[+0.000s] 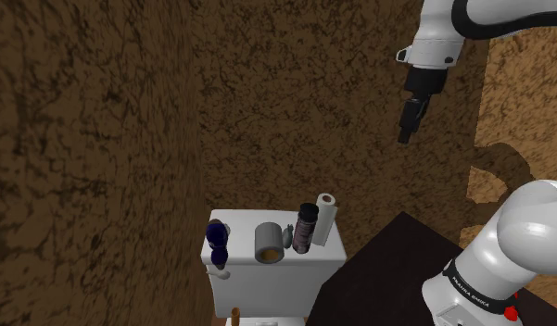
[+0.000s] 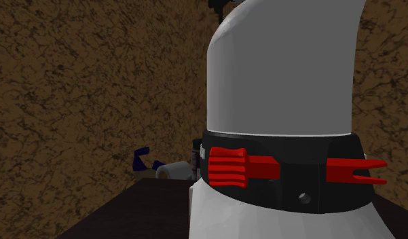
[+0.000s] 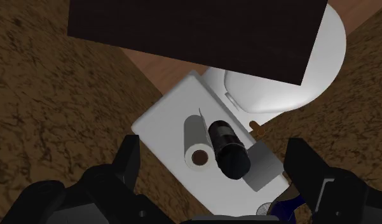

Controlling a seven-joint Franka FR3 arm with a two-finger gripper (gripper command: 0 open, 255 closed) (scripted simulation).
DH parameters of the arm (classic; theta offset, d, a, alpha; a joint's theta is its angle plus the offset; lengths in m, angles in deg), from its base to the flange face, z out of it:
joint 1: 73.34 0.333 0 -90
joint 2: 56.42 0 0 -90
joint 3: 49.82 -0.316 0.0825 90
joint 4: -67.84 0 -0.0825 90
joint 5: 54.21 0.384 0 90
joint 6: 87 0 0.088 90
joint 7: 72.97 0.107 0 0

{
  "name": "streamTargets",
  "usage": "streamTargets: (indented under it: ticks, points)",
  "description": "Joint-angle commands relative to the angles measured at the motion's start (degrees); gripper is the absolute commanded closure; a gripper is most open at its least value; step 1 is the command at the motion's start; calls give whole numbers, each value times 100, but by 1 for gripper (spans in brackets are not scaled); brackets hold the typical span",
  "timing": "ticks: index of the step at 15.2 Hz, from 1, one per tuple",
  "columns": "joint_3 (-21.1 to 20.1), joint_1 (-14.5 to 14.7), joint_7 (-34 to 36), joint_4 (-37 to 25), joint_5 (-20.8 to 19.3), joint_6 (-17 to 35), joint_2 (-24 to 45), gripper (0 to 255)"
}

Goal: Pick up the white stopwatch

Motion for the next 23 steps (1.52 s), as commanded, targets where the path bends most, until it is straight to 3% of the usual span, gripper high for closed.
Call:
streamTargets:
  ticks: [1, 14, 23]
  points:
    - [0, 0, 0, 0, 0, 0, 0, 0]
    - [-504, 440, -553, 316, -292, 2460, 2303, 0]
    - [-872, 620, -563, -145, -956, 3826, 4292, 0]
